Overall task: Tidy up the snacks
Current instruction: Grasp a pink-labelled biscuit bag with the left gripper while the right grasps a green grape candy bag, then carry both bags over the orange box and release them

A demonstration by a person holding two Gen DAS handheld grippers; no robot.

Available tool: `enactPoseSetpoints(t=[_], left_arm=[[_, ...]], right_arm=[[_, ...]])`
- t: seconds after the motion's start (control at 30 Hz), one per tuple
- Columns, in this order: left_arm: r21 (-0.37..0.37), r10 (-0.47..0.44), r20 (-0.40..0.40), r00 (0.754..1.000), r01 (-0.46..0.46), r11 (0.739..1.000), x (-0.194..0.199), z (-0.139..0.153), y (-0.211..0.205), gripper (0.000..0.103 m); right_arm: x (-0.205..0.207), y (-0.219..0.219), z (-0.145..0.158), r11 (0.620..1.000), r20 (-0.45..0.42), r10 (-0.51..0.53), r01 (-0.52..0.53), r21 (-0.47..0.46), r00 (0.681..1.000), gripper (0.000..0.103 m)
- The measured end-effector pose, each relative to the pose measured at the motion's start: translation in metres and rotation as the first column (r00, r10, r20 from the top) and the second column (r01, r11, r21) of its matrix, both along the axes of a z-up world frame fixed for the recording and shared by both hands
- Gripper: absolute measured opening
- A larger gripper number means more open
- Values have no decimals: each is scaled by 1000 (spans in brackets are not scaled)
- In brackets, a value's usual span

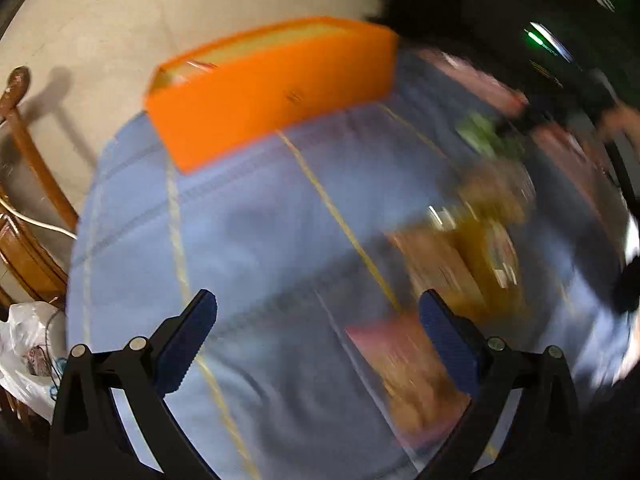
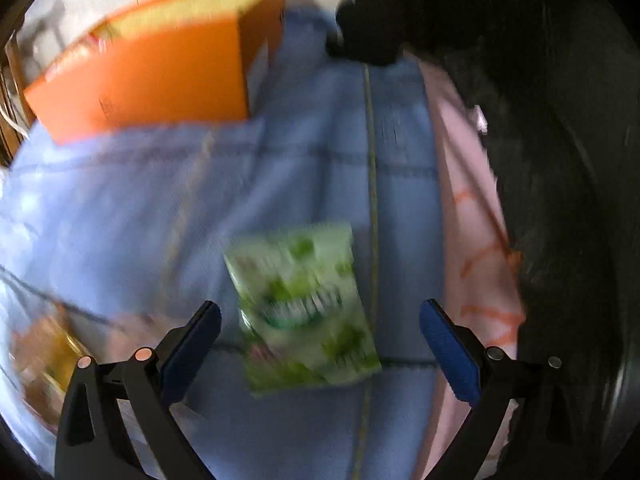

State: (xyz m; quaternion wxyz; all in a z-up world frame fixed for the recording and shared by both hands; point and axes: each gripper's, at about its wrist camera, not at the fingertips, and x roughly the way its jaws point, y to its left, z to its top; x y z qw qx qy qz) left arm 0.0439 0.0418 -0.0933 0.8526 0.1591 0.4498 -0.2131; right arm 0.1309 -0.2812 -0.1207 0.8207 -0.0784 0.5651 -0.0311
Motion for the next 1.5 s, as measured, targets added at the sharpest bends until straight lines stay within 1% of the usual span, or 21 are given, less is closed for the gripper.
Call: enactPoseSetpoints(t=[0.1,0.2,0.23,0.37,0.43,0.5,0.67,0.7,0.73,0.77,0.8,0.83,0.9,0.93,1.0,1.07,1.13,1.2,1.3,1.43,1.5], left_arm=[[-11,-48,0,999,48,999,-32,-15,-14,99],[50,-60,-4,998,60,997,-40,-34,-30,99],[53,-61,-12,998,62,997,-40,-39,-34,99],[50,-1,-48,999,3,999,-33,-53,-43,99],[1,42,-64,997,-42,999,-32,-56,-40,99],[-40,73,-92,993,-77,996,-29,-59,-36,99],[-65,74,-40,996,-76,995,-39,-61,-32,99],[-70,77,-41,996,-80,994,-39,-61,-31,98],[-71,75,-47,996,-78,994,-41,-58,-31,90],[-76,67,-43,997,-70,995,-43,-55,-31,64],[-86,67,-50,997,-71,994,-43,-52,-29,59],[-91,85,-70,994,-91,992,-36,-49,-25,52],[-136,102,-125,987,-119,984,-29,-46,-15,49],[-160,115,-151,982,-139,977,-27,-44,-9,47],[-173,124,-160,979,-152,973,-28,-42,-5,47],[-167,117,-143,983,-141,976,-32,-37,-2,47],[-169,119,-145,982,-143,975,-33,-33,3,47],[-179,130,-153,980,-157,971,-35,-31,6,47],[-200,159,-142,977,-185,962,-37,-16,21,47],[-229,195,-127,973,-220,948,-49,6,44,47],[-219,195,-107,975,-214,952,-51,16,47,47]], right_arm=[[1,-1,-11,1000,16,4,-4,-12,1000,99],[8,1,-21,1000,18,-3,3,-12,1000,99],[9,-2,-23,1000,16,-5,4,23,1000,99],[10,-8,-30,996,11,-41,40,83,999,99],[13,-15,-34,989,6,-70,68,133,998,99],[16,-18,-39,988,-1,-73,72,135,997,99],[20,-19,-43,988,5,-73,72,140,997,100],[19,-18,-42,986,-1,-84,83,142,996,94],[17,-14,-37,987,6,-80,78,144,997,85],[13,-10,-32,989,11,-84,82,123,996,66],[11,-6,-30,989,11,-91,90,116,996,53],[10,-4,-30,987,-5,-103,103,126,995,49],[9,-3,-29,980,-20,-129,131,153,991,44],[7,-3,-27,976,-19,-137,138,167,990,42],[3,0,-19,977,12,-147,143,159,989,38],[-3,5,-14,979,28,-148,143,148,989,37],[-6,6,-8,974,29,-164,157,164,986,37],[-5,4,-1,972,46,-167,156,178,985,37],[-9,8,14,970,68,-162,147,191,984,37],[-17,19,47,970,133,-137,105,221,982,37],[-18,27,68,969,175,-120,77,233,977,37]])
